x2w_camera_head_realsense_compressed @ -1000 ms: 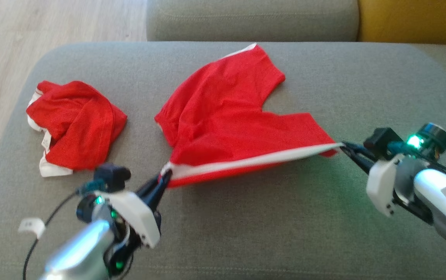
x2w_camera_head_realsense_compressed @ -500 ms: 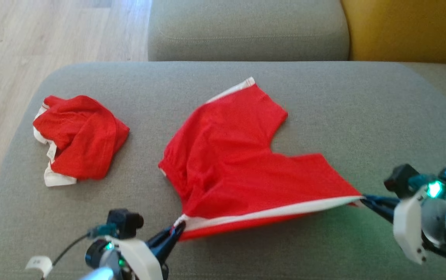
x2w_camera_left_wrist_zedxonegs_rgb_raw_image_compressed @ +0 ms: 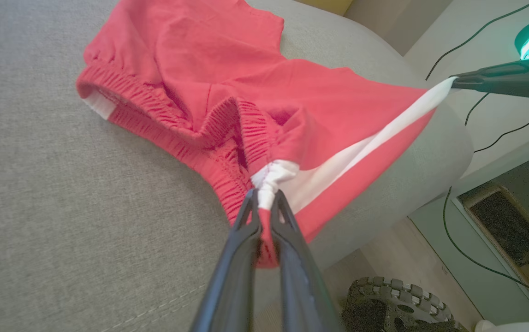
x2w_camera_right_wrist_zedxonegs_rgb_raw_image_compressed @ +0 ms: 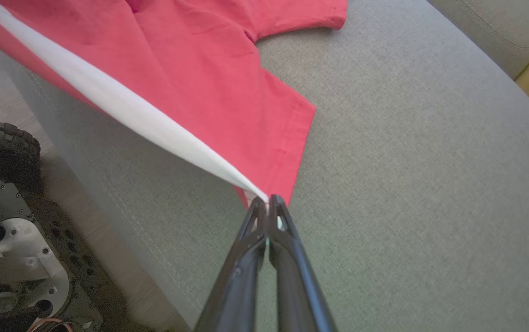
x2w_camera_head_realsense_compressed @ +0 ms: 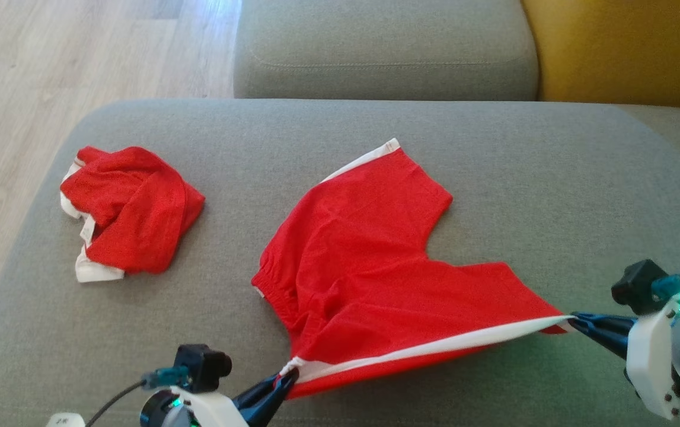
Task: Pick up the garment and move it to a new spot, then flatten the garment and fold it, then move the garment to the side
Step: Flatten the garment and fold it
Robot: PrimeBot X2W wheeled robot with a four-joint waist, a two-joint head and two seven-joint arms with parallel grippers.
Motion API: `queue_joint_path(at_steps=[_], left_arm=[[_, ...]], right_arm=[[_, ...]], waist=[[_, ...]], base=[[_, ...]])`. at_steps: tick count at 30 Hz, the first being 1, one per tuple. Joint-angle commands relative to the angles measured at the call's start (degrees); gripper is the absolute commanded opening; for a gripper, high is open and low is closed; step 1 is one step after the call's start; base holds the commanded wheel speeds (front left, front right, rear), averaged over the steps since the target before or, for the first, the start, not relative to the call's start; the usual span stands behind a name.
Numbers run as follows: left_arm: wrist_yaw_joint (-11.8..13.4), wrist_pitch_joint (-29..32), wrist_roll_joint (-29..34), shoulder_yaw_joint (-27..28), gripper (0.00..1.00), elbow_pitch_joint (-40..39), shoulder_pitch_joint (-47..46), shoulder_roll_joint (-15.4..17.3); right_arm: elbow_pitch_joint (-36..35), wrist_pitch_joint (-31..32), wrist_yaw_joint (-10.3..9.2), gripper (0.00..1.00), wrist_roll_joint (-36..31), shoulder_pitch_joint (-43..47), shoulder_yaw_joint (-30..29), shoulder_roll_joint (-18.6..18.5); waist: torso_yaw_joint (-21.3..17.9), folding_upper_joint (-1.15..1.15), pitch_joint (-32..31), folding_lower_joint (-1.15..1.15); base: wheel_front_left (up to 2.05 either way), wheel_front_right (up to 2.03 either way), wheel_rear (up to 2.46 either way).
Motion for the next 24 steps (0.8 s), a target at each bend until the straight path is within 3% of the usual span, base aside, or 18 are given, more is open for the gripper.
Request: queue_joint_path(at_steps=[1,8,13,24], left_arm=[[0.57,-0.44,0.2,2.67,0.0,-1.43,-3.07,2.15],[1.13,-0.86,-0.1,5.0,0.0,-2.76,-5.94,2.67],[1.1,-1.39,0.0,7.6,0.0,-3.75,-10.69,2.1],[-2.26,-2.46,0.45,9.32,0.0,0.54,-18.64,-1.68]], right_arm=[[-0.45,-0.62,-0.05,0.0,-0.19,-1.17,-1.87,-2.32],[-0.07,-0.76,-0.05,0.0,-0.02,-5.13,-4.63,0.18],[1.22,0.78,-0.05,0.0,-1.86,-12.32,-6.32,2.04],[8.87,1.11,-0.05,0.0,-4.96,-27.53,-5.41,7.84]], waist=[[0.44,0.0,0.29,0.0],[2.45,0.0,1.69,0.0],[5.3,0.0,6.79,0.0],[10.19,0.0,16.1,0.0]], base=[[0.0,0.0,0.0],[0.0,0.0,0.0],[0.0,0.0,0.0],[0.0,0.0,0.0]])
